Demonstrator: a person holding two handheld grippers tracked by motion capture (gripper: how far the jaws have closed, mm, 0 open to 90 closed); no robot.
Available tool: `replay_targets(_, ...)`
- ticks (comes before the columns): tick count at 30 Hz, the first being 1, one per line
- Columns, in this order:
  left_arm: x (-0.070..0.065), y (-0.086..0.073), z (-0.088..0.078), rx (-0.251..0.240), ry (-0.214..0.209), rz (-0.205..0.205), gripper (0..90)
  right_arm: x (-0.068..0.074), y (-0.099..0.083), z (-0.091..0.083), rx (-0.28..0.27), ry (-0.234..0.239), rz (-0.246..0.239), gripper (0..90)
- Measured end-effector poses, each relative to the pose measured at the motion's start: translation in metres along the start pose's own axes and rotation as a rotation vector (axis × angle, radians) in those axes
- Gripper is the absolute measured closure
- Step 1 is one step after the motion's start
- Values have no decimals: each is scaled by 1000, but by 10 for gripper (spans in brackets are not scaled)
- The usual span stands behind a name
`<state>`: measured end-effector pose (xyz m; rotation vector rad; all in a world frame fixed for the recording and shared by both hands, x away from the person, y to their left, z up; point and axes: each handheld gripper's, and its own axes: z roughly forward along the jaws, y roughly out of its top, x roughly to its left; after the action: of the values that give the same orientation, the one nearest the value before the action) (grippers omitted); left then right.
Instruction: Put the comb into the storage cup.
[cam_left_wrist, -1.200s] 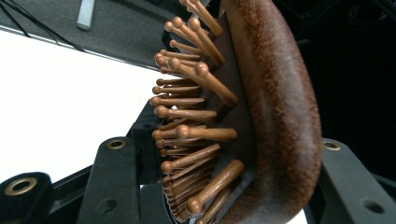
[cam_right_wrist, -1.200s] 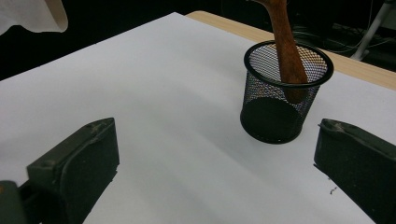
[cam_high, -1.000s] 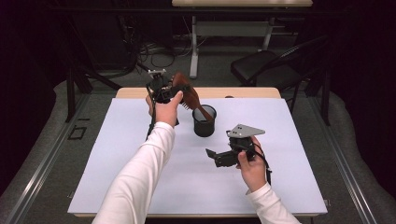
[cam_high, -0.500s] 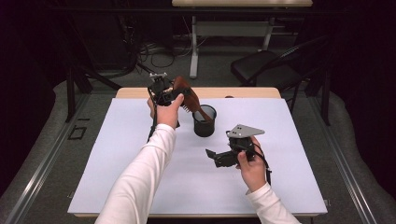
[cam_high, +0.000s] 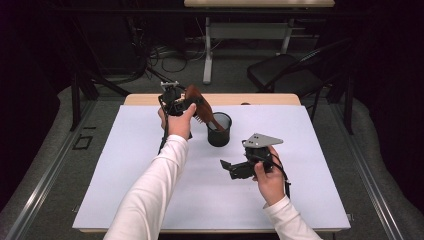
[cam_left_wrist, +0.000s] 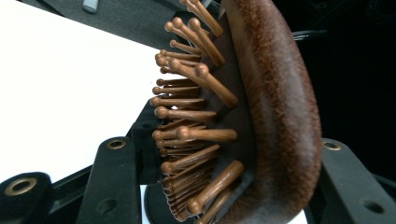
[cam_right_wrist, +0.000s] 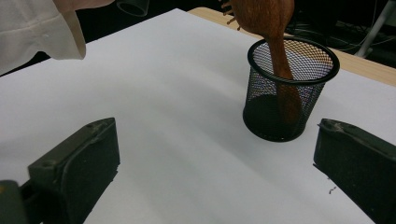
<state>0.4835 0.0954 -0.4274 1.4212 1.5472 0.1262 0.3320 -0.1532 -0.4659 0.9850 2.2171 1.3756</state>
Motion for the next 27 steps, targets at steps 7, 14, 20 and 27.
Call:
replay_targets(7, 2, -2, 3, 3, -7, 0, 486, 0, 0, 0, 1, 1, -1, 0)
replay_targets(14, 5, -4, 5, 8, -13, 1, 485, 0, 0, 0, 1, 1, -1, 0)
replay_targets(20, 9, -5, 6, 11, -15, 8, 485, 0, 0, 0, 1, 0, 0, 1)
replay_targets(27, 12, -6, 8, 9, -26, 6, 485, 0, 0, 0, -2, -3, 1, 4)
